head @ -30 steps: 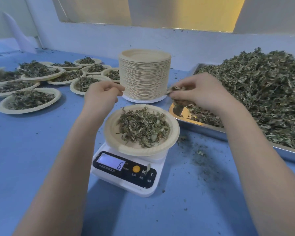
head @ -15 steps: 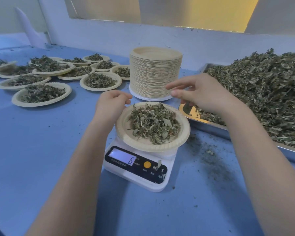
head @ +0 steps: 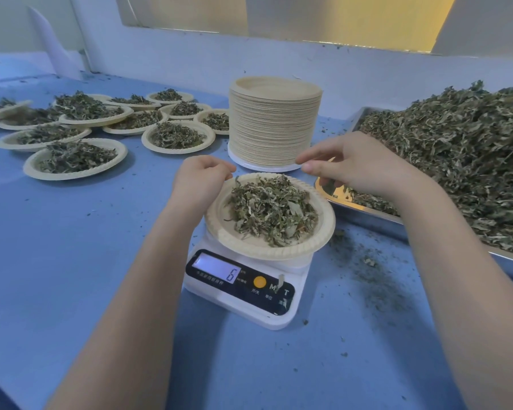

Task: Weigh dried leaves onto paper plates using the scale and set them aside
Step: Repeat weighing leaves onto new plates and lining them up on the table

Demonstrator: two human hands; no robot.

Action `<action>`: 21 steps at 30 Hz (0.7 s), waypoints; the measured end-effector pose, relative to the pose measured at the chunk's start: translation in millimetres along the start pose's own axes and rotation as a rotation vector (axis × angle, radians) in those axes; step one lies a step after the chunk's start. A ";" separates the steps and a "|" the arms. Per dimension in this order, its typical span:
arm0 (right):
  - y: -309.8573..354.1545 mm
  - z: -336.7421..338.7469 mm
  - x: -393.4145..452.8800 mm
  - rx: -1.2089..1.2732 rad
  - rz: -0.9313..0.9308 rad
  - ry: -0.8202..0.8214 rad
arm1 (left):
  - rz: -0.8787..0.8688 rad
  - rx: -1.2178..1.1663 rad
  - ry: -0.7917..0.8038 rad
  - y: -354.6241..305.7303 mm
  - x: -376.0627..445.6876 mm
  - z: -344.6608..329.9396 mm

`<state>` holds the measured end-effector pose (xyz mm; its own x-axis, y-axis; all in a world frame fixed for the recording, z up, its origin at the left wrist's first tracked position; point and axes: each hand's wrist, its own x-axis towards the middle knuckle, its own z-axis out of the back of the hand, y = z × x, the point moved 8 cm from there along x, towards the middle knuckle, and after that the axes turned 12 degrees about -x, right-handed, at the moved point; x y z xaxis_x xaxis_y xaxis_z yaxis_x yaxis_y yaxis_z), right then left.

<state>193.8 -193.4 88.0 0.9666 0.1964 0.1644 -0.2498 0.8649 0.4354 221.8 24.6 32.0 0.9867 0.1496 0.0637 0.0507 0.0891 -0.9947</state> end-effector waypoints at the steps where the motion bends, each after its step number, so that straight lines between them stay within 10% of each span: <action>1: 0.8 -0.8 -0.1 0.000 0.000 0.003 | 0.000 0.002 0.001 0.1 -0.1 0.0; 10: 2.3 -3.3 -2.3 -0.001 0.009 0.049 | 0.009 0.040 0.016 3.0 2.2 2.5; 17: -12.1 -32.5 -25.0 -0.143 0.006 0.574 | 0.138 0.170 0.086 12.5 5.2 10.1; 21: -5.0 -43.5 -24.0 -0.211 0.040 0.610 | 0.142 0.198 0.146 12.3 2.7 5.4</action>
<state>174.4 -182.3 43.4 0.8309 0.4038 -0.3828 -0.3297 0.9115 0.2460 224.2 31.4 20.4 0.9943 0.0324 -0.1019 -0.1069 0.2703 -0.9568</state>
